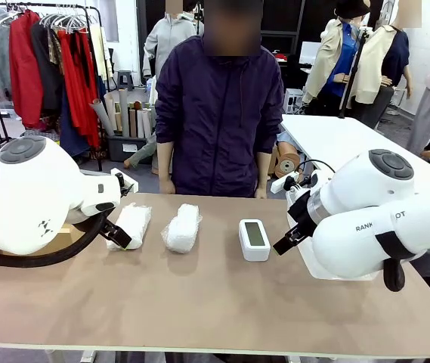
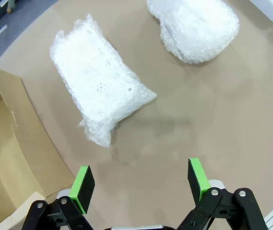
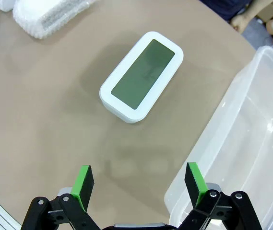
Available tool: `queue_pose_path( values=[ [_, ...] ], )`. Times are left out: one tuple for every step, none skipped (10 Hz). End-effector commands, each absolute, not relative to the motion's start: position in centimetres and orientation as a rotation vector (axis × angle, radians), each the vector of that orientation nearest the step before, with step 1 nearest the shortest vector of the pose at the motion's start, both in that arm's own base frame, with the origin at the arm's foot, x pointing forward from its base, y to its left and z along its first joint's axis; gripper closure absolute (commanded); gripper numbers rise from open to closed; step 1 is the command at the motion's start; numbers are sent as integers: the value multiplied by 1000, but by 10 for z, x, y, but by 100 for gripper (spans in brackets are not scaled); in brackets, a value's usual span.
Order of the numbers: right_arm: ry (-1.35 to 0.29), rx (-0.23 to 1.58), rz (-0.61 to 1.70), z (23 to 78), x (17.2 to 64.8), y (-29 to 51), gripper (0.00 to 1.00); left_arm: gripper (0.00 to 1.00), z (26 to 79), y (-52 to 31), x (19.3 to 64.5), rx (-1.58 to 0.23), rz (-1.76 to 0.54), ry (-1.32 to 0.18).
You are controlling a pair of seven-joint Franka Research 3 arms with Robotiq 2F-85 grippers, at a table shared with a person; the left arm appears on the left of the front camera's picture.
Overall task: Separate and place wrapped and unwrapped clocks.
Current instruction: Pick up the Digital clock indicated by the person.
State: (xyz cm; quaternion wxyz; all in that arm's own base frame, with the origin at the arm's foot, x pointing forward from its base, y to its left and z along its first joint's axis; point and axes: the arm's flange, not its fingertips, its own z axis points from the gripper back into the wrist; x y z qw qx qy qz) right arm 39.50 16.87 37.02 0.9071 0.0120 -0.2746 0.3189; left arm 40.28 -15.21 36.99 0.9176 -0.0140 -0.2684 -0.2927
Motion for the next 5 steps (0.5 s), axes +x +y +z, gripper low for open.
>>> queue_pose_path(
  values=[
    [-542, 75, 655, 372, 399, 177, 0, 0, 378, -154, 403, -31, -657, -480],
    [-538, 122, 662, 376, 401, 184, 0, 0, 384, -152, 400, -72, -705, -440],
    [-535, 169, 666, 381, 407, 191, 0, 0, 392, -151, 401, -100, -749, -410],
    [-530, 216, 654, 388, 415, 196, 0, 0, 401, -145, 402, -162, -777, -385],
    [-513, 258, 660, 396, 421, 198, 0, 0, 413, -141, 403, -225, -828, -419]
  ],
)
